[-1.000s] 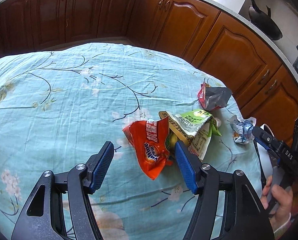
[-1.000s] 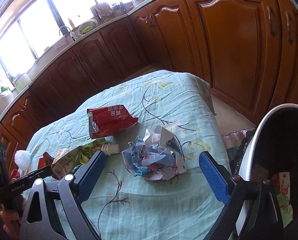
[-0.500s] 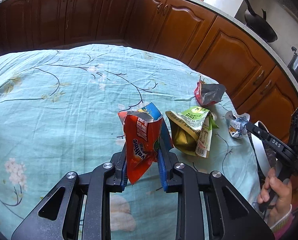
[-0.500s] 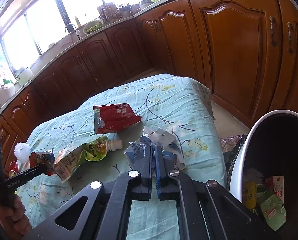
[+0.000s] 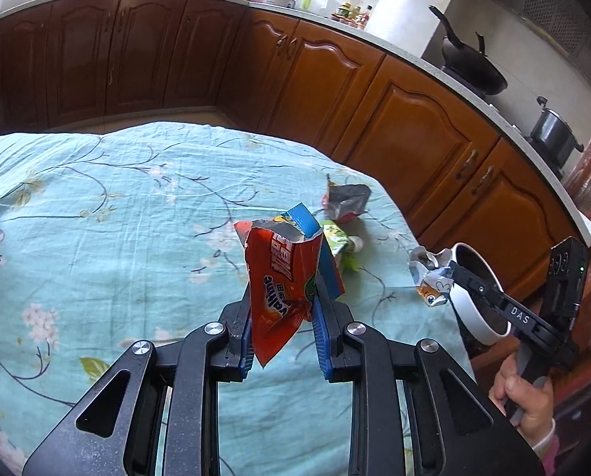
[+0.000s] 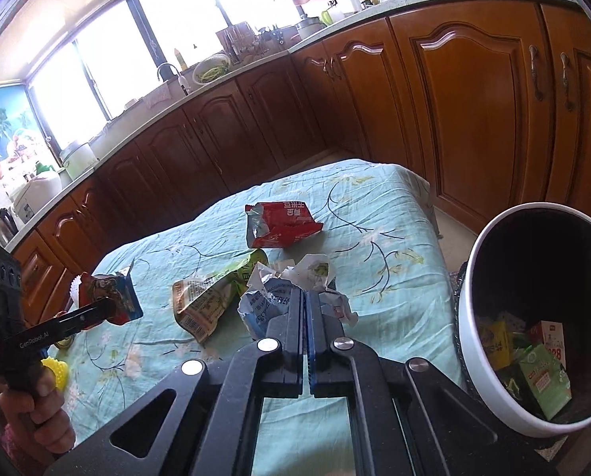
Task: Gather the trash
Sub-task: 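Carry the red chip bag and crumpled wrapper over the black bin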
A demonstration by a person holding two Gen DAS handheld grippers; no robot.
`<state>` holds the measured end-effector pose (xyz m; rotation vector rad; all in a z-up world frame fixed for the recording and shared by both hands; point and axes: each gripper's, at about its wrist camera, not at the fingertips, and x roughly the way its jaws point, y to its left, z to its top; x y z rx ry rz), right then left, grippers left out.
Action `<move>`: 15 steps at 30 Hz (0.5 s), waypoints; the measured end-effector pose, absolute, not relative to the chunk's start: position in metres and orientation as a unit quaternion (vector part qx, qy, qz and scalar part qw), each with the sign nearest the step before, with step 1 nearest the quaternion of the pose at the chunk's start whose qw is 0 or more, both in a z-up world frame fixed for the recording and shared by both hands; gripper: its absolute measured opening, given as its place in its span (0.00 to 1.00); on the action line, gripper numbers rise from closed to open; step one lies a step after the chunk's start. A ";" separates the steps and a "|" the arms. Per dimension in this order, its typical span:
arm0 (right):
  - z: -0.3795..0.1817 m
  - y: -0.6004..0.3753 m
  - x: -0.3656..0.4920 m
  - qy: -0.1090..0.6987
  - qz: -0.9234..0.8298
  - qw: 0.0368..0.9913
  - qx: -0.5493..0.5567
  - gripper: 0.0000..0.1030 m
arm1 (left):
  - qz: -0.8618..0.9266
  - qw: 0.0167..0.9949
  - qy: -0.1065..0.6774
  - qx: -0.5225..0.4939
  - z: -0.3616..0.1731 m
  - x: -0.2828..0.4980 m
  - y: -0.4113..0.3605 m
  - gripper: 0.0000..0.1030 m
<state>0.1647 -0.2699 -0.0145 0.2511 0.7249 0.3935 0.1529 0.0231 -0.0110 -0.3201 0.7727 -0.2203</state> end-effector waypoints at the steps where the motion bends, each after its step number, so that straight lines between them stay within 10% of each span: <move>1: -0.012 -0.273 0.159 0.348 0.190 0.910 0.123 0.01 | -0.114 0.908 0.373 -0.152 -0.009 0.152 0.016 0.22; 15: 0.005 -0.342 0.108 0.318 0.141 0.924 0.157 0.01 | -0.207 0.898 0.374 -0.104 0.004 0.141 -0.073 0.22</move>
